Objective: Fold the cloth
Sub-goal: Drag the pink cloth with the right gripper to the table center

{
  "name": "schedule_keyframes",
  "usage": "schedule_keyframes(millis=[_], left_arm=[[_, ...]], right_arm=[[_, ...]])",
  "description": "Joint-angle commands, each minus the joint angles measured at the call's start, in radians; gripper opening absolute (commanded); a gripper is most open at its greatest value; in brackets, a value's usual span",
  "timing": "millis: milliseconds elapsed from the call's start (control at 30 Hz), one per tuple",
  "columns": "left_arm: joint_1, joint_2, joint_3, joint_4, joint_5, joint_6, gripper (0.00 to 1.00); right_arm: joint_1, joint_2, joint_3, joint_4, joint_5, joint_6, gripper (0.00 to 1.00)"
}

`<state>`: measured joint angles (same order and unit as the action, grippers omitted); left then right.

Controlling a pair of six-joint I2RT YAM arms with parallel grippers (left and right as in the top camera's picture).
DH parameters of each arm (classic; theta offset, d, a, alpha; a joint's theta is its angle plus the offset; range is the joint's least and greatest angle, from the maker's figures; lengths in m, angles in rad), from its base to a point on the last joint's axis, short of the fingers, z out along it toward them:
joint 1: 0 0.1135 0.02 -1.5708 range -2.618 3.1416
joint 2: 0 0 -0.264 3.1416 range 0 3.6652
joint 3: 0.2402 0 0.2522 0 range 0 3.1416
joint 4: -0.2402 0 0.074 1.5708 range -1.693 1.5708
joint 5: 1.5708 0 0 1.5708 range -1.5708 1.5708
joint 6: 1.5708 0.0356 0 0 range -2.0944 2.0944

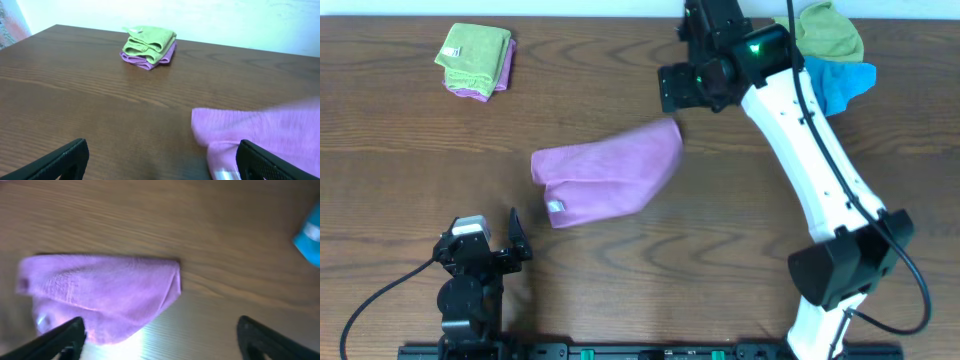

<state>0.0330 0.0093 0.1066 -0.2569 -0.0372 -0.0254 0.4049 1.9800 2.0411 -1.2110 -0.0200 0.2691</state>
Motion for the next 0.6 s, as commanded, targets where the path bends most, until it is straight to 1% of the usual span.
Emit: schedule_keyframes(millis=[0,133,167,233,300,333,367,433,467,500,567], left_arm=[[0.006,-0.005,-0.025,-0.008,-0.014,0.007,0.95],[0.006,-0.005,-0.025,-0.008,-0.014,0.007,0.95],[0.006,-0.005,-0.025,-0.008,-0.014,0.007,0.96],[0.006,-0.005,-0.025,-0.008,-0.014,0.007,0.95],[0.006,-0.005,-0.025,-0.008,-0.014,0.007,0.95],[0.006,-0.005,-0.025,-0.008,-0.014,0.007,0.95],[0.006,-0.005,-0.025,-0.008,-0.014,0.007,0.95],[0.006,-0.005,-0.025,-0.008,-0.014,0.007,0.95],[0.006,-0.005,-0.025,-0.008,-0.014,0.007,0.95],[0.006,-0.005,-0.025,-0.008,-0.014,0.007,0.95],[0.006,-0.005,-0.025,-0.008,-0.014,0.007,0.96]], right_arm=[[-0.007,0.003,-0.049,0.016,0.061,0.0,0.99],[0.0,0.003,-0.135,0.089,0.06,-0.001,0.99],[0.004,0.003,-0.164,0.112,0.055,-0.002,0.97],[0.02,0.003,-0.235,0.161,0.019,-0.021,0.87],[0.031,0.003,-0.29,0.199,-0.005,-0.033,0.81],[0.039,0.003,-0.319,0.22,-0.014,-0.044,0.72],[0.046,0.003,-0.34,0.238,-0.015,-0.051,0.68],[0.064,0.003,-0.379,0.277,-0.018,-0.068,0.75],[0.077,0.003,-0.393,0.29,-0.032,-0.102,0.76],[0.097,0.003,-0.406,0.299,-0.045,-0.157,0.75],[0.143,0.003,-0.419,0.302,-0.026,-0.255,0.71]])
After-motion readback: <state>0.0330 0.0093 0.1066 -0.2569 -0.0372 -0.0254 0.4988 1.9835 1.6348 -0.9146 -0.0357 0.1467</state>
